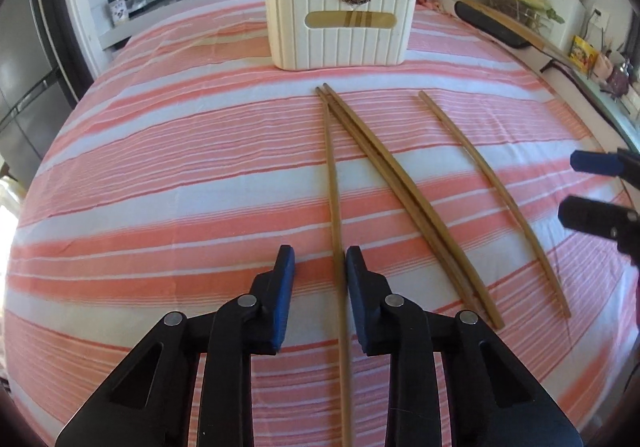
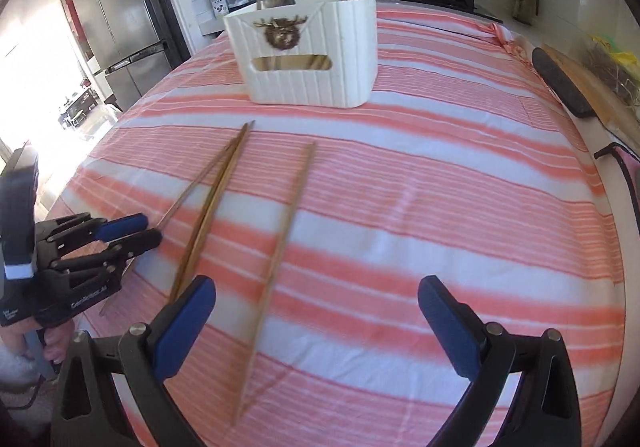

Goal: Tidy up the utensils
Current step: 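Move the left tool to a chopstick and close on it, then close the right tool on a chopstick while the left tool regrasps its chopstick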

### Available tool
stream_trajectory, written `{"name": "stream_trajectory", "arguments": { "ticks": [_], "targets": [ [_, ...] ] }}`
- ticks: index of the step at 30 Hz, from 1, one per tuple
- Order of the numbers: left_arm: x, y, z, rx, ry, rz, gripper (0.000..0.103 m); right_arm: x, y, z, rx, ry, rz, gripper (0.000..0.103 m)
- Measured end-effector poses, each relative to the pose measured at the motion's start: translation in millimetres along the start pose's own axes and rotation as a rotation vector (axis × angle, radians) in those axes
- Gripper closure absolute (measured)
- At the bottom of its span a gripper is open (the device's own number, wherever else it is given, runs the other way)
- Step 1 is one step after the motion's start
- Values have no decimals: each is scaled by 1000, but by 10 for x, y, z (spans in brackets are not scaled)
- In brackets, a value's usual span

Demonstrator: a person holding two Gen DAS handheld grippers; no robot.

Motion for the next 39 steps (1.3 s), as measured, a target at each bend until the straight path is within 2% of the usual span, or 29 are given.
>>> {"name": "stream_trajectory", "arguments": {
  "ticks": [1,3,5,6,7,8,10,11,14,16,17,18,19,20,21,24,27,34,35,36,37,38,39],
  "targets": [
    [20,34,-15,2,-1,-4,78,51,87,-1,9,1,-12,1],
    [63,79,-47,0,-3,-9,87,127,236,-5,2,-14,-52,13],
    [93,131,-70,1,-5,-24,93,167,332,62,-20,9,-72,34],
    [105,152,-78,4,-6,-35,95,181,356,113,-28,26,-75,40],
    [115,171,-86,7,-8,-45,96,192,378,162,-31,40,-80,55],
    [127,184,-96,4,-10,-55,98,201,386,213,-18,53,-83,75],
    [168,228,-126,-19,-17,-83,98,211,334,238,31,48,-57,91],
    [199,255,-148,-28,-19,-101,98,214,288,229,44,54,-29,94],
    [277,319,-213,-28,-8,-135,98,271,175,144,115,79,7,95],
    [285,307,-227,-14,12,-90,96,321,102,81,113,110,21,95],
    [275,297,-225,5,25,-52,89,340,68,49,110,126,29,94],
    [248,289,-219,38,39,-12,72,343,32,34,103,144,36,91],
    [213,289,-213,68,52,19,60,346,-10,17,88,168,42,74],
    [170,301,-205,84,64,47,37,341,-43,-3,63,185,50,51],
    [128,320,-197,88,69,66,31,317,-72,-20,33,194,60,44],
    [-51,409,-107,76,89,102,31,207,-104,-76,-23,234,71,42],
    [-247,499,113,57,158,90,34,11,-70,-11,-55,266,45,42],
    [-606,510,420,21,238,74,32,-448,40,619,5,296,-48,42],
    [-641,509,442,23,239,70,39,-532,60,663,21,260,-54,42],
    [-675,504,457,27,235,66,53,-613,78,719,27,246,-56,43],
    [-703,501,461,29,229,62,63,-685,87,781,33,241,-49,47],
    [-727,496,465,30,223,58,88,-750,89,813,46,218,-38,64],
    [-742,494,472,34,222,52,97,-795,91,840,62,203,-28,76]
  ]
}}
Point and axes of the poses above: each gripper's, at about its wrist camera, not at the fingertips, and z roughly the way its jaws point, y to its left, x to its underside, the point moved 1 cm from there along z, roughly the way its jaws point, and after that the axes turned 3 degrees about z, right-handed, at the moved point
